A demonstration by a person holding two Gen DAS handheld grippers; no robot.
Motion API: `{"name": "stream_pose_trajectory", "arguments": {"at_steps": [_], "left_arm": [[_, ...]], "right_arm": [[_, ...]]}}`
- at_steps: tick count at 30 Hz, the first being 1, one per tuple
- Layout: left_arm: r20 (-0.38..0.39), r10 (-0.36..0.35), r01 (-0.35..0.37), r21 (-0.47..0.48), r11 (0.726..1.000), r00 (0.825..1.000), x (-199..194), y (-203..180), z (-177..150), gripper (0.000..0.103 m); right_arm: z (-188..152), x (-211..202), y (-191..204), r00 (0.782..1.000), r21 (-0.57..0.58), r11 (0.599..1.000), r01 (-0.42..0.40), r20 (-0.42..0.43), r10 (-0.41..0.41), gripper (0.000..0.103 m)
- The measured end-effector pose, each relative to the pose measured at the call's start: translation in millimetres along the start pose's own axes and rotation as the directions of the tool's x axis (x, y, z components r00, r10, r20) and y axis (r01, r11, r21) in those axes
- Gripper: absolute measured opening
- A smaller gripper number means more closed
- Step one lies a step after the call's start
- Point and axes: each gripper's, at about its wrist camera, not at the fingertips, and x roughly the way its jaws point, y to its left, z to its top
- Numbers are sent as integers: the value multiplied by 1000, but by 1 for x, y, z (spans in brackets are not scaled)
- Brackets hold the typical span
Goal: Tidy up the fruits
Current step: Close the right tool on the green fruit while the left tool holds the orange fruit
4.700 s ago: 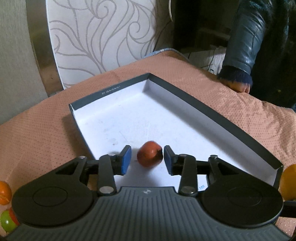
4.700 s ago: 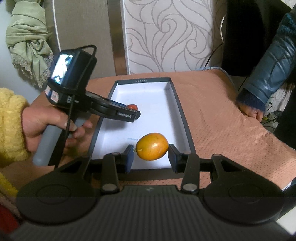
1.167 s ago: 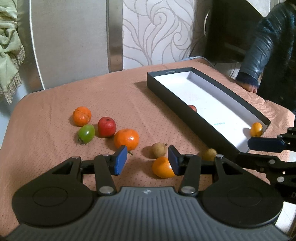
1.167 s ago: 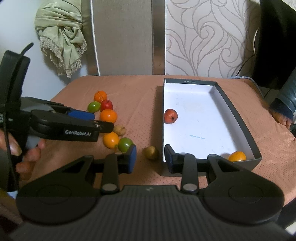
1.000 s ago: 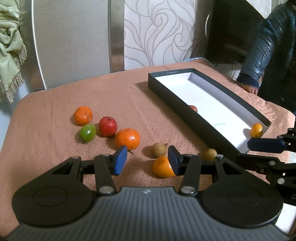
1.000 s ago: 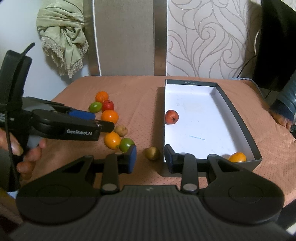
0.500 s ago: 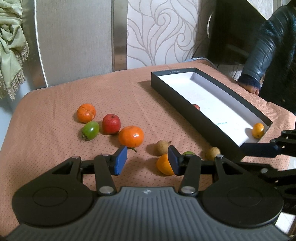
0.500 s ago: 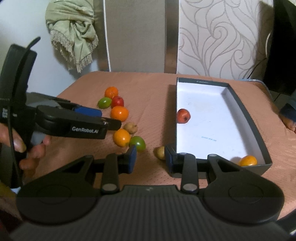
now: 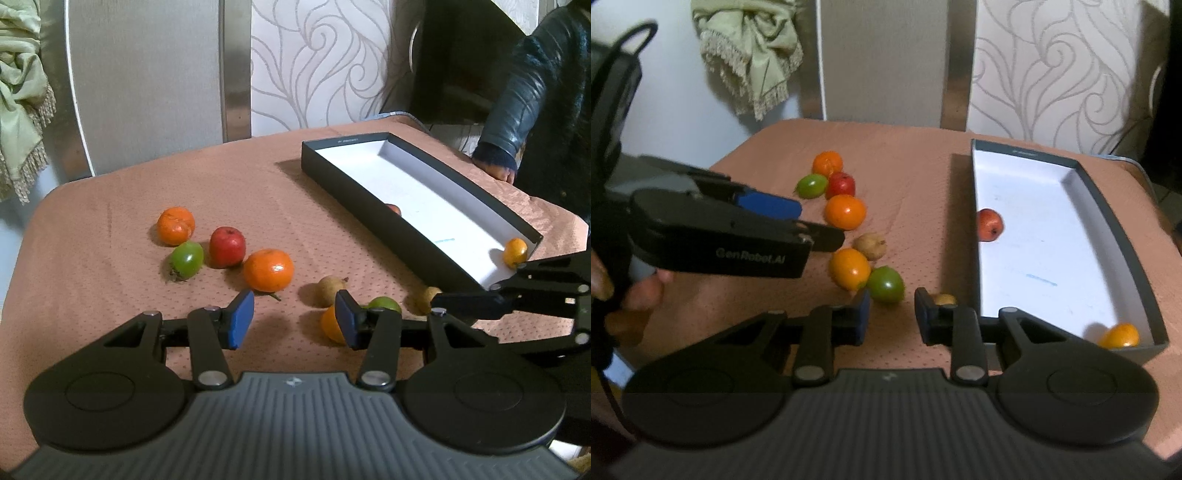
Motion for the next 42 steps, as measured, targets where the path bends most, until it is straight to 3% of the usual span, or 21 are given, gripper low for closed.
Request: {"name": "stream_pose_trajectory", "arguments": {"at_steps": [6,17,20,30,35,42], "left_arm": [[5,7,-7,1,1000,1000,-2,8,1,55],[11,19,-19,-3,1000,1000,-3,16,2,55],[10,24,-23,-7,1000,1000,-4,18,1,55],[6,27,-27,-6,1000,1000,-5,19,0,55],[6,25,-25,-1,1000,1000,-7,19,-2,55],[2,4,-4,6,1000,1000,-9,15,-3,55]], "right_arm": [[3,17,2,999,-7,1000,14,-44,-14,30],[9,33,3,998,-18,999,32,-48,-33,30],[9,38,3,997,-21,999,43,-65,-44,34],[13,45,2,997,-21,998,63,-50,-64,34],[14,48,2,996,-20,997,77,-50,-78,39],[13,40,6,997,-47,998,51,-51,-53,30]]}}
